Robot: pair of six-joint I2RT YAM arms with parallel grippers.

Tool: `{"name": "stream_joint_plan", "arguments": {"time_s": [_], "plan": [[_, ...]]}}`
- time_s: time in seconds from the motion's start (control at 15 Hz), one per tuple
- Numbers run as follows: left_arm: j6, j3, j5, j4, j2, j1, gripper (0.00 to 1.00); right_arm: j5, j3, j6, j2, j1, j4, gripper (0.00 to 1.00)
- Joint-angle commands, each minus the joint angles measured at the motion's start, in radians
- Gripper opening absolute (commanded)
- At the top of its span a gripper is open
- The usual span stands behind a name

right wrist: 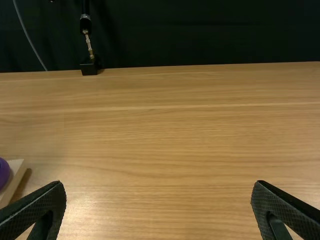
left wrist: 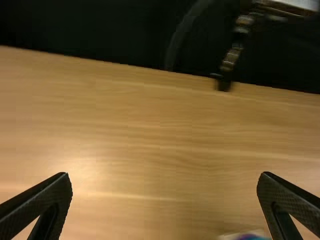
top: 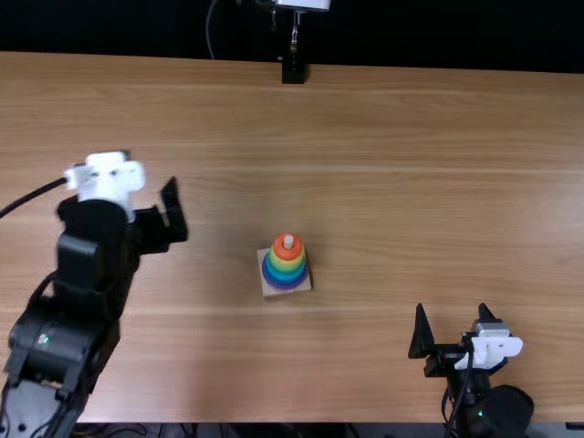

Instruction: Build the Hanoi tower: stack the rings onto the peg from bottom to top in this color order: purple, dark blue, light blue, dark green, light green, yellow, orange.

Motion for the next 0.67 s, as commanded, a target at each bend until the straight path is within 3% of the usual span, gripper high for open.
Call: {"name": "stream_joint_plan", "arguments": {"time_s": [0.0,0.07,0.13,0.2,0.33,0.53,0.6], "plan": [[-0.003,-0.077,-0.002,0.007,-0.115,0.067,1.00,0.003,-0.061,0.002,-0.013,-0.008,-0.074,1.00],[-0.001,-0.149,0.107,0.009,-0.181,0.088,1.00,0.003,-0.061,0.002,-0.013,-0.008,-0.074,1.00],[0.001,-0.221,0.193,0.011,-0.232,0.105,1.00,0.003,-0.061,0.002,-0.013,-0.008,-0.074,1.00],[0.003,-0.284,0.237,0.011,-0.289,0.121,1.00,0.003,-0.059,0.002,-0.013,-0.008,-0.074,1.00],[0.003,-0.453,0.252,0.017,-0.450,0.156,1.00,0.003,-0.059,0.002,-0.013,-0.006,-0.074,1.00],[0.008,-0.689,0.278,0.166,-0.629,0.180,1.00,0.003,-0.059,0.002,-0.013,-0.008,-0.074,1.00],[0.036,-0.752,0.280,0.210,-0.681,0.177,1.00,0.003,-0.059,0.002,-0.013,-0.008,-0.074,1.00]]}}
